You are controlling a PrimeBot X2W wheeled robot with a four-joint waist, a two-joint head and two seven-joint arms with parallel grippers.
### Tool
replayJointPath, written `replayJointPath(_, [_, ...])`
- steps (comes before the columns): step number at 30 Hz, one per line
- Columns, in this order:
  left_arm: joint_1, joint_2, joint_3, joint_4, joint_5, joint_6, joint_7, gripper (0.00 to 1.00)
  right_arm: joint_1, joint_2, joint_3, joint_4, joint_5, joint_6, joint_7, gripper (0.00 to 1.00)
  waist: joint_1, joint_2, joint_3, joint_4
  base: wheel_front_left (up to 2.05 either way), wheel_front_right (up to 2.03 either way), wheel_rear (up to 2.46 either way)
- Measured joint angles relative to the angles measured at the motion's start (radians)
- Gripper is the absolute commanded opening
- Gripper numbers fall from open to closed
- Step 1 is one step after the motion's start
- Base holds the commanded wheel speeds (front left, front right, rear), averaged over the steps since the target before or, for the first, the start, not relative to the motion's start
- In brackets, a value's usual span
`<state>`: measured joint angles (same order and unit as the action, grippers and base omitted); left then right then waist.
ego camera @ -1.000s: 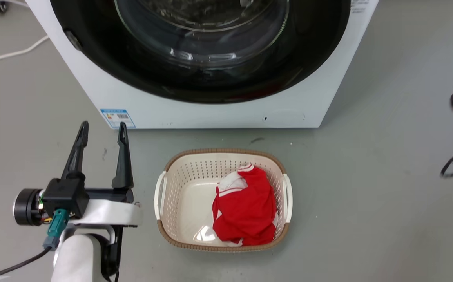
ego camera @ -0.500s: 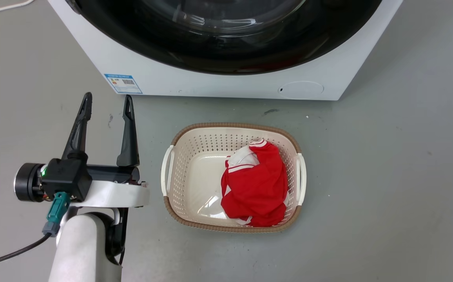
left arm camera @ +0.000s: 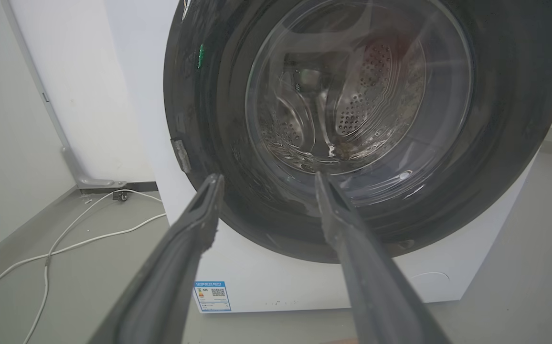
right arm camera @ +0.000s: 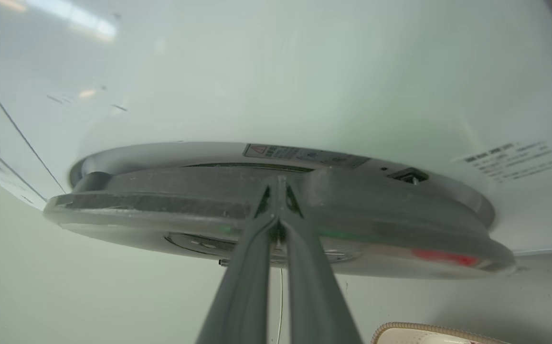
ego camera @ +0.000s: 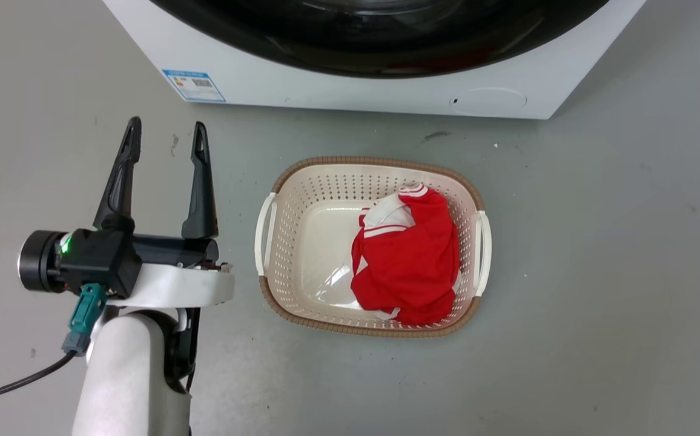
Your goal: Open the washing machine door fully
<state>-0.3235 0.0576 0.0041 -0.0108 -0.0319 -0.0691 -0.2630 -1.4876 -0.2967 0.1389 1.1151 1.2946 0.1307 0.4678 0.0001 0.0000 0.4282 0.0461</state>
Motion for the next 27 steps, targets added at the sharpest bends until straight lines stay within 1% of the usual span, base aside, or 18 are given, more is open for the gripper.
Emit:
replayJointPath(7, [-0.025,-0.002,-0.018,-0.002,0.0,0.0,0.0,1.0,-0.039,-0.004,-0.005,0.025,-0.013,0.0,-0.003,0.0,0.0,0.0,0.037,0.017,0.0,0.0,0.0])
replayJointPath(13, [-0.031,-0.003,-0.029,0.003,-0.001,0.002,0.0,1.0,-0.059,-0.007,-0.011,0.031,-0.011,0.0,0.036,0.0,0.0,0.0,0.049,0.023,0.0,0.0,0.0])
replayJointPath(20, [-0.031,-0.004,-0.031,0.013,-0.005,0.003,0.0,1.0,-0.054,-0.003,-0.009,0.007,0.005,0.0,0.139,0.0,0.0,0.0,0.039,0.016,0.0,0.0,0.0])
replayJointPath(27, [-0.031,-0.005,-0.033,0.027,-0.005,0.005,0.0,1.0,0.004,0.006,-0.007,-0.045,0.035,0.0,0.259,0.0,0.0,0.0,0.011,0.007,0.0,0.0,0.0])
